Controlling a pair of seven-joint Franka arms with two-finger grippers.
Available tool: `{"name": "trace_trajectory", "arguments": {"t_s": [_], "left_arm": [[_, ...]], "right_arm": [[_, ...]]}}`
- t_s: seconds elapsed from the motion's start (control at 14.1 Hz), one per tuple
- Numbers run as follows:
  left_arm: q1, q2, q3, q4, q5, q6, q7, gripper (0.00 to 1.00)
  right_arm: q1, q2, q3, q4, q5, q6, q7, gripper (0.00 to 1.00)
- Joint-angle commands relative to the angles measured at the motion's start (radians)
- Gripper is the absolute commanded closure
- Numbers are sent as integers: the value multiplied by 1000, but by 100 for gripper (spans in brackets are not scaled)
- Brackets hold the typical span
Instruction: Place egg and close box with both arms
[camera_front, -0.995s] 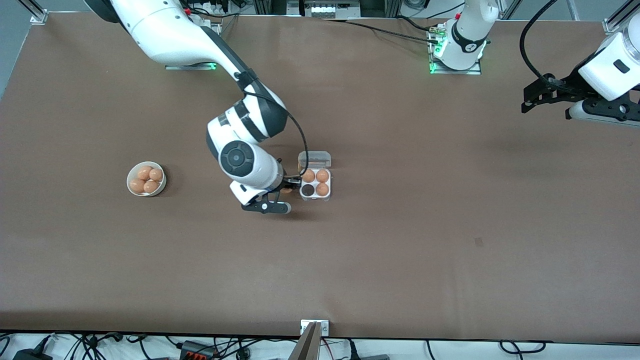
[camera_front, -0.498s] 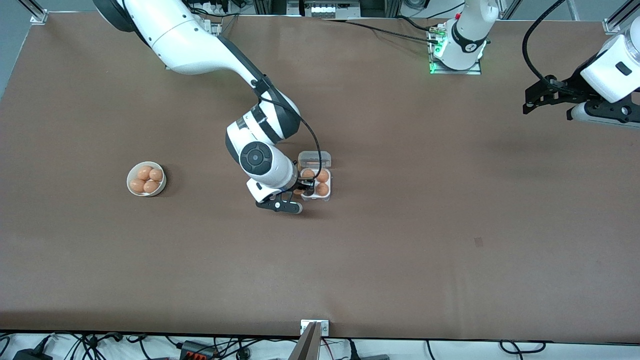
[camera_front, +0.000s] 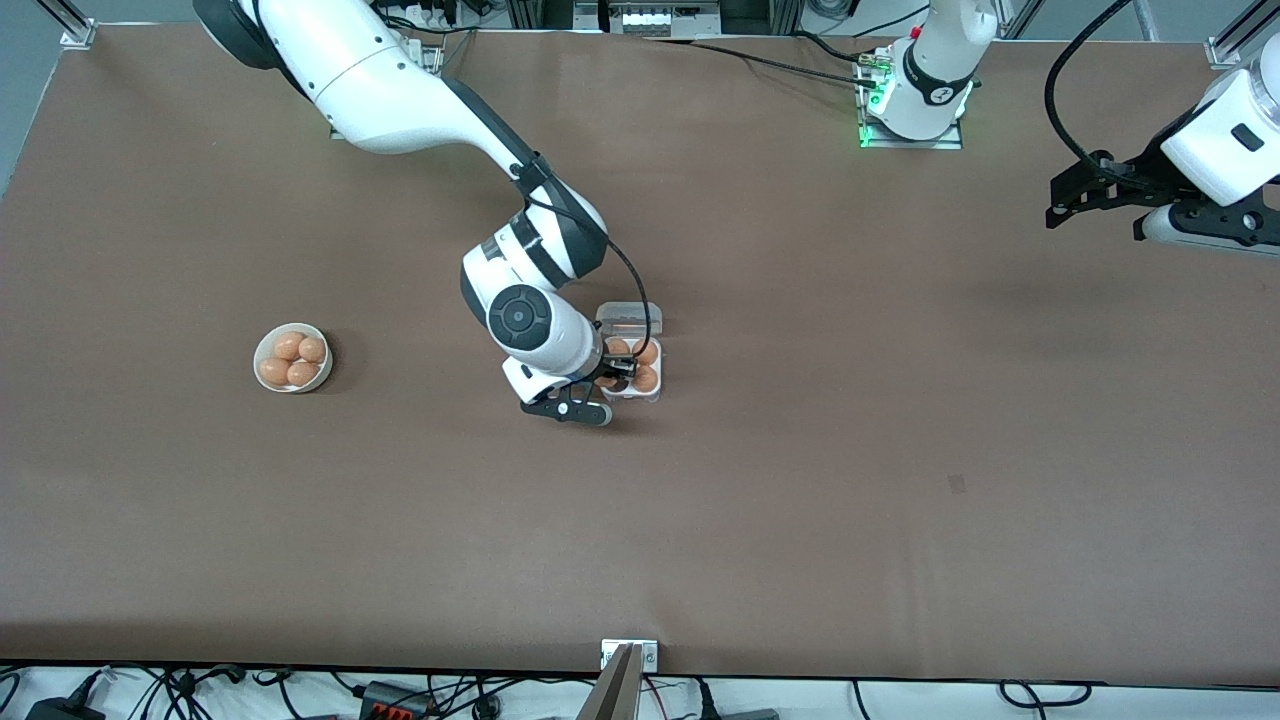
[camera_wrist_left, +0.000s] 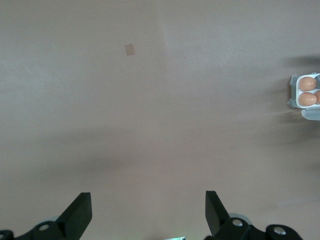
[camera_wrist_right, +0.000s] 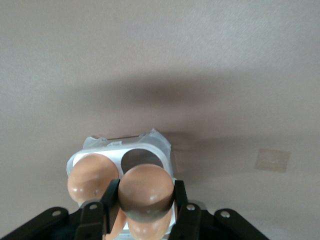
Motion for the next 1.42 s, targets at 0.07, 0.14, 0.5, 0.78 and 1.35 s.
{"name": "trace_trajectory", "arguments": {"t_s": [0.07,0.14,0.5,0.78,1.35], "left_arm": [[4,16,-3,39,11,-27,6,0],[4,16,-3,40,11,-27,6,0],[4,16,-5,39,11,-27,3,0],[12,18,-3,30,11,-24,3,0],[46,79,-12,16,11,-15,18,0]], "right_arm": [[6,14,5,19,10,6,16,21],[5,8,3,22,9,5,13,0],[-21,-104,-12,22,-7,-41,4,0],[-73,-248,-44,22,-152,-197,-100,0],[-337,-448,-51,24,-162,-445,-367,0]]}}
